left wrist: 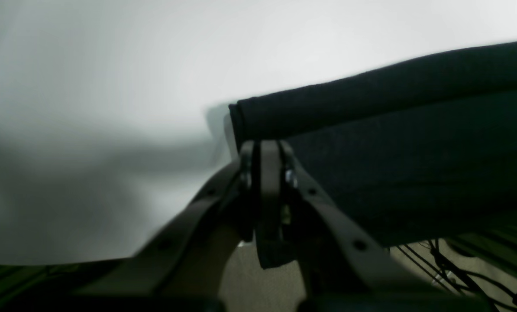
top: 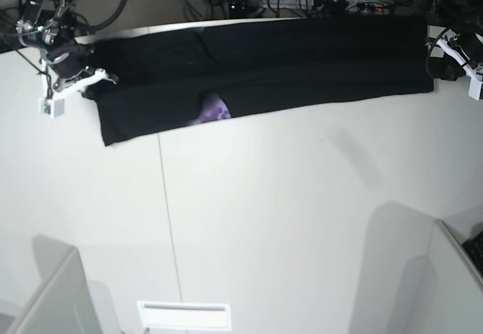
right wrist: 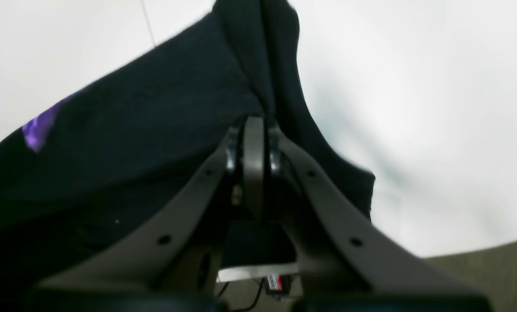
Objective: Fold the T-shirt properly
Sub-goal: 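Lay the folded hem down along the collar edge with both grippers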
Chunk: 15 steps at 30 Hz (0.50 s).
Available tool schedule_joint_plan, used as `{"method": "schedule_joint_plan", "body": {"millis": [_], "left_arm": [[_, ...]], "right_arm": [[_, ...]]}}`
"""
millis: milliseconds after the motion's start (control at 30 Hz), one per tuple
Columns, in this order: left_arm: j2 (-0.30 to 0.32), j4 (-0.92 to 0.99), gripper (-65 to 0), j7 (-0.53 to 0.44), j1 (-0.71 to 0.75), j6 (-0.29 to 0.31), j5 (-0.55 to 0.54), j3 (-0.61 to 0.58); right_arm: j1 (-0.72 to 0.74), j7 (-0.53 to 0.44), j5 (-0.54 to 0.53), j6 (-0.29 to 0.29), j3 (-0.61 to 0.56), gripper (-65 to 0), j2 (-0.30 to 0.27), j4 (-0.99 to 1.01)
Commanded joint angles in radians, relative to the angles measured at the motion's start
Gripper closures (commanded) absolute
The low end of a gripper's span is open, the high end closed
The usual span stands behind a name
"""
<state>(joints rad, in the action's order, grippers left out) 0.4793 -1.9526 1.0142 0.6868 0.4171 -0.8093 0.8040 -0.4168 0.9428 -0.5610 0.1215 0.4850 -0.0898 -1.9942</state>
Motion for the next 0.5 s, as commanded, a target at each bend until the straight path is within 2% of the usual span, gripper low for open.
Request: {"method": "schedule_joint_plan", "body": {"millis": [0,233,467], "left_arm": [[0.014,-0.012,0.0,-0.015,0.007,-0.004,0.0,0.012],[0.012,-0.012,0.0,-0.015,0.04,-0.004,0.0,0.01],[-0.009,-0.011,0.0,-0.015,0.041,-0.004,0.001,0.01]], "right_arm": [[-0.001,-0.014,-0.008,0.0,0.002,0.0,-0.006,-0.017],[-0.024,-0.012,-0.008,0.0,0.005,0.0,0.028,-0.015],[-0.052,-0.012,-0.009,0.0,-0.001,0.0,0.031,-0.01]]}}
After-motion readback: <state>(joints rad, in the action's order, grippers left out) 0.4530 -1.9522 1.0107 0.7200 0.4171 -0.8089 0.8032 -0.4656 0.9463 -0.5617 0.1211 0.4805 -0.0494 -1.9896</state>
